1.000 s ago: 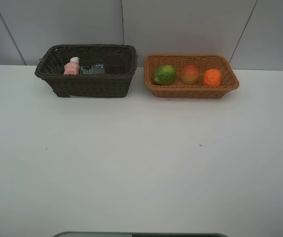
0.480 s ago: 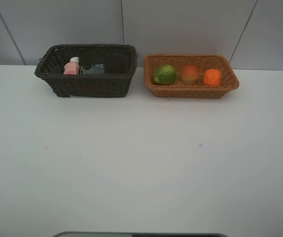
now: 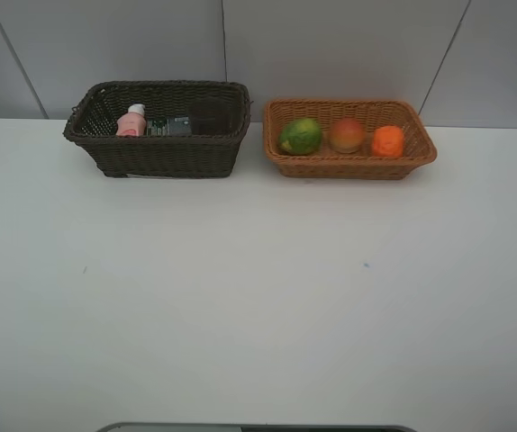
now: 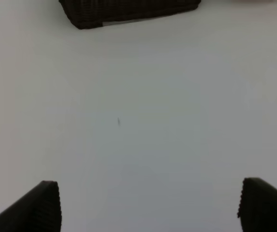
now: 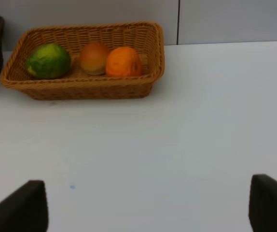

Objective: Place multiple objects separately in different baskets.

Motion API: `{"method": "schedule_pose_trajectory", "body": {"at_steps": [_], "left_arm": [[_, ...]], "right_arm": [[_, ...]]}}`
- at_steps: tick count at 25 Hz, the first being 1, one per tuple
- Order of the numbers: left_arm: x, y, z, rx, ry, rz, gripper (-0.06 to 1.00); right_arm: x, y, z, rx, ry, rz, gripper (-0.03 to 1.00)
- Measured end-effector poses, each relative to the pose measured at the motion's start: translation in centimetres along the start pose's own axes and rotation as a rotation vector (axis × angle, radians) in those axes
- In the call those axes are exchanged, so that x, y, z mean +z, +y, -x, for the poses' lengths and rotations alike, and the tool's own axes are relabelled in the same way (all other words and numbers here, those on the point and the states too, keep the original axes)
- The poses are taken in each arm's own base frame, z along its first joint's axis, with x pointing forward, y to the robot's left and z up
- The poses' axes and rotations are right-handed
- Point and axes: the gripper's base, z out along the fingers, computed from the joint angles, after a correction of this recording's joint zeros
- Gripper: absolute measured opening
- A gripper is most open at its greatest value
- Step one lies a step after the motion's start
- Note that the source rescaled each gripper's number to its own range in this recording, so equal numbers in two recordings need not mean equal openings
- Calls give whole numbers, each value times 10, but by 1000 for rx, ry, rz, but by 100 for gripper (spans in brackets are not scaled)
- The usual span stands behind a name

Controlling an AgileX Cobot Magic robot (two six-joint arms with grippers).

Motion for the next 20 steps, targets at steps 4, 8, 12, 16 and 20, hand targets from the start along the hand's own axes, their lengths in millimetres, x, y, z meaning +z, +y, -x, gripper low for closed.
{"method": "schedule_pose_trajectory", "body": {"at_steps": [4,8,12,16,20], "left_arm": [[7,2,2,-5,-38,10,95],[7,2,2,-6,-45,11,95],[7,2,2,-6,-47,12,95],[7,2,2,-6,-48,12,95],[7,2,2,-6,-48,12,95]], "right_arm": [[0,0,0,0,0,0,77],[0,0,0,0,0,0,77],[0,0,0,0,0,0,77],[0,0,0,0,0,0,77],[0,0,0,0,0,0,77]]}}
